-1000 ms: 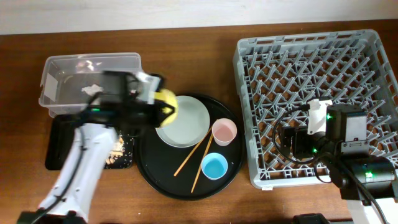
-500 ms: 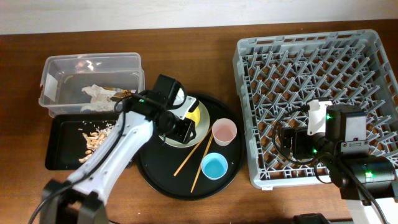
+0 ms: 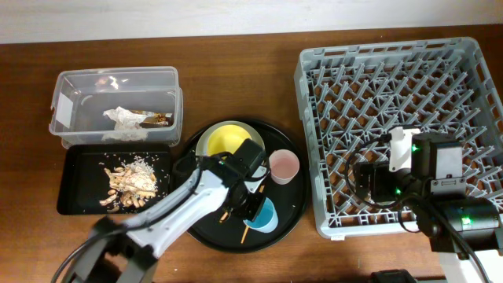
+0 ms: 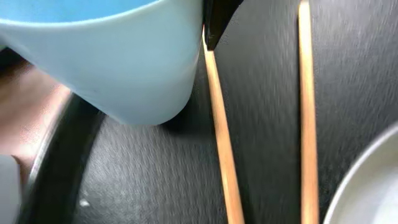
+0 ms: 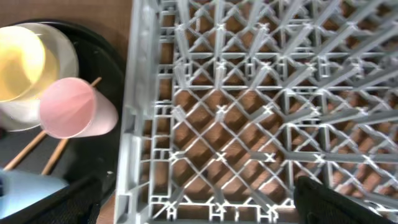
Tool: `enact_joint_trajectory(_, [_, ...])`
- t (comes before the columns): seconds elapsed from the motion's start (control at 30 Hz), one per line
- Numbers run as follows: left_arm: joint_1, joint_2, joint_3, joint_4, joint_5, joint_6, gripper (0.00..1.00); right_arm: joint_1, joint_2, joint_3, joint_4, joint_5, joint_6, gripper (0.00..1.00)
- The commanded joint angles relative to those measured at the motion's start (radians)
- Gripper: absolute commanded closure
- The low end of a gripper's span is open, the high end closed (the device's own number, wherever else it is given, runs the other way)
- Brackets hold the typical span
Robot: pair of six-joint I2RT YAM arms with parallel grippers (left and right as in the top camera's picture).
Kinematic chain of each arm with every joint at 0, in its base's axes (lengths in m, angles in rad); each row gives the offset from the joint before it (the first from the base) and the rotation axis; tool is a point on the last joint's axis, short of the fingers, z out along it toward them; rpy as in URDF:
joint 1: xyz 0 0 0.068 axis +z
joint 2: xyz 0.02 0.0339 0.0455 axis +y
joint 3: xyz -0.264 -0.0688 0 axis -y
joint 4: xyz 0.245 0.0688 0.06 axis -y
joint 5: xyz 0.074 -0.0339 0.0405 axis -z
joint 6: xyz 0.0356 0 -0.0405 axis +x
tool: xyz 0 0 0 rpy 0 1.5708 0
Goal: Sort waste into correct bins and load items into the dishwasher rack
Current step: 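Grasp the light-blue cup with the left gripper and lift it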
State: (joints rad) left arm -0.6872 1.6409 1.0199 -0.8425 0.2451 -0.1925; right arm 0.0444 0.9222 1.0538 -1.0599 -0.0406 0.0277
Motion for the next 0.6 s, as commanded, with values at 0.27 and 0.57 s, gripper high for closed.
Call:
enact_joint_trajectory(0.27, [0.366, -0.074, 0.028, 0.655, 0.959, -0.302, 1.0, -0.006, 0.38, 0.011, 0.167, -0.967, -0.152, 0.01])
enact_joint_trajectory(0.57, [0.258, -0.035, 0.028, 0.792, 1.001, -0.388, 1.0, -0.005, 0.465, 0.011, 0.28, -1.393, -0.285, 0.18])
